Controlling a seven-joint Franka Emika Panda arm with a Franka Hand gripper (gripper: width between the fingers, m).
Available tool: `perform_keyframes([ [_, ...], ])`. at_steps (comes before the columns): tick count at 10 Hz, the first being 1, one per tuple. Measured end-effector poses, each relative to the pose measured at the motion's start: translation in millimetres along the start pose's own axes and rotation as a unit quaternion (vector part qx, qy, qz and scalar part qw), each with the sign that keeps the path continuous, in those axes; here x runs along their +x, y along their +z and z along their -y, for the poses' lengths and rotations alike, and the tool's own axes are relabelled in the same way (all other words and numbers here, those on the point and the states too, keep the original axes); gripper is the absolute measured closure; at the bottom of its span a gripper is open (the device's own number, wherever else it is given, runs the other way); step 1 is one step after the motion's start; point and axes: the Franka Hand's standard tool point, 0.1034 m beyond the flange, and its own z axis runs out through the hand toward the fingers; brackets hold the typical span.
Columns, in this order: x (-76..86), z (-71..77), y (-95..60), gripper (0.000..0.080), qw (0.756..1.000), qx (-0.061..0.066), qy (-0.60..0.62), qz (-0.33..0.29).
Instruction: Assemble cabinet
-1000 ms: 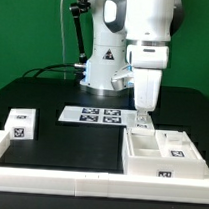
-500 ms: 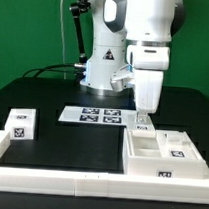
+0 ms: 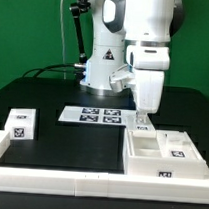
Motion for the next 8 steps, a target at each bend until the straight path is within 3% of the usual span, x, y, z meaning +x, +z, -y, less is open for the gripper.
perform_keyframes([
  [4, 0.5, -27.0, -1.1, 0.0729, 1.0, 0.007, 0.01, 0.008],
  [6, 0.6, -45.6, -1.0, 0.0729, 1.0, 0.003, 0.012, 0.009],
  [8, -0.3, -52.8, -0.8, 0.0729, 1.0, 0.0, 0.007, 0.008],
])
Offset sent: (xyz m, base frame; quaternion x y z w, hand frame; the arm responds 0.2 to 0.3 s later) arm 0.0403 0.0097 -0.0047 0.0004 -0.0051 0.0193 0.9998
